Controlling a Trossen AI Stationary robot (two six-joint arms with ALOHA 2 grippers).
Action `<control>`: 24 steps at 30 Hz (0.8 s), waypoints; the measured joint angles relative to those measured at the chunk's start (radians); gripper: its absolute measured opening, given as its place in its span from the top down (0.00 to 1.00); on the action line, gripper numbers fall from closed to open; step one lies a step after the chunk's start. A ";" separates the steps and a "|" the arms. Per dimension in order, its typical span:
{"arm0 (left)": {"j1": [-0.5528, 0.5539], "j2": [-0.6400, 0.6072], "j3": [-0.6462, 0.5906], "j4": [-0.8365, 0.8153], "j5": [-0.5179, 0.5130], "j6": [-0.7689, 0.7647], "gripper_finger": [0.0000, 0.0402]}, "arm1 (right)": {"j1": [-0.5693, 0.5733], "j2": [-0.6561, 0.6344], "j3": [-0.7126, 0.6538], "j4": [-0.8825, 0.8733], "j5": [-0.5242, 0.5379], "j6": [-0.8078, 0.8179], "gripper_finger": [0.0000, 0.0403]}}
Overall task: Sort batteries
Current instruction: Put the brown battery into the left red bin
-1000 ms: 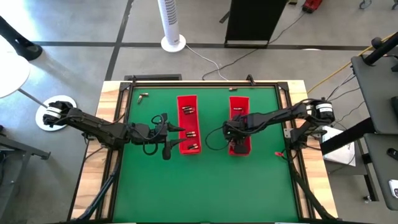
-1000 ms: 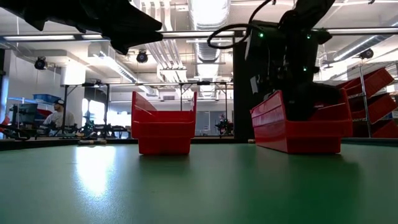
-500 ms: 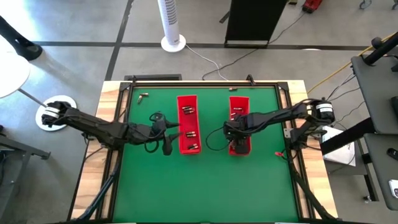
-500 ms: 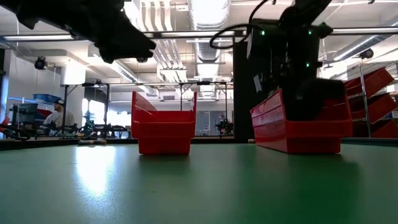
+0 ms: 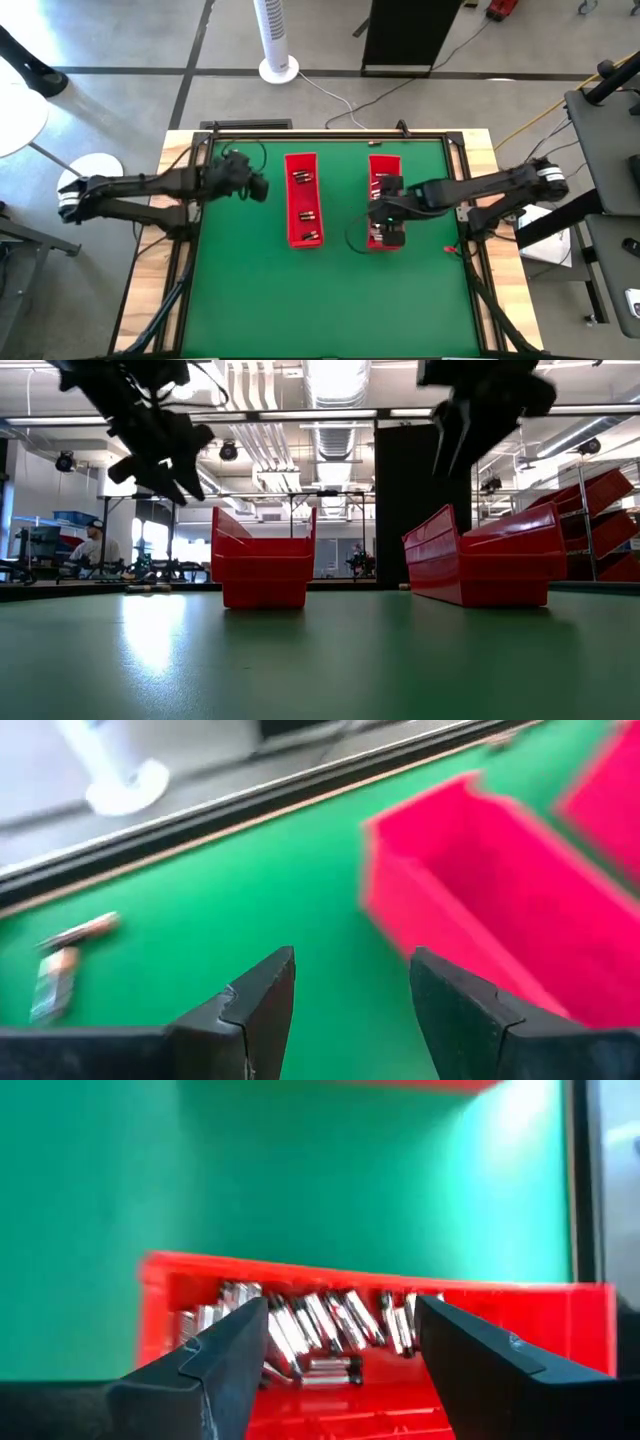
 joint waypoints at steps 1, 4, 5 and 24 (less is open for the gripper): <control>0.039 0.019 0.026 -0.049 0.011 -0.016 0.56 | 0.019 -0.019 0.005 0.000 0.005 0.011 0.39; 0.147 0.087 0.100 -0.168 0.061 -0.035 0.56 | 0.075 -0.076 0.002 0.003 0.023 0.063 0.38; 0.187 0.114 0.126 -0.195 0.095 -0.034 0.56 | 0.093 -0.095 -0.004 0.006 0.025 0.083 0.38; 0.692 0.647 0.400 -0.391 0.375 0.142 0.56 | 0.489 -0.155 -0.109 0.024 0.150 0.462 0.38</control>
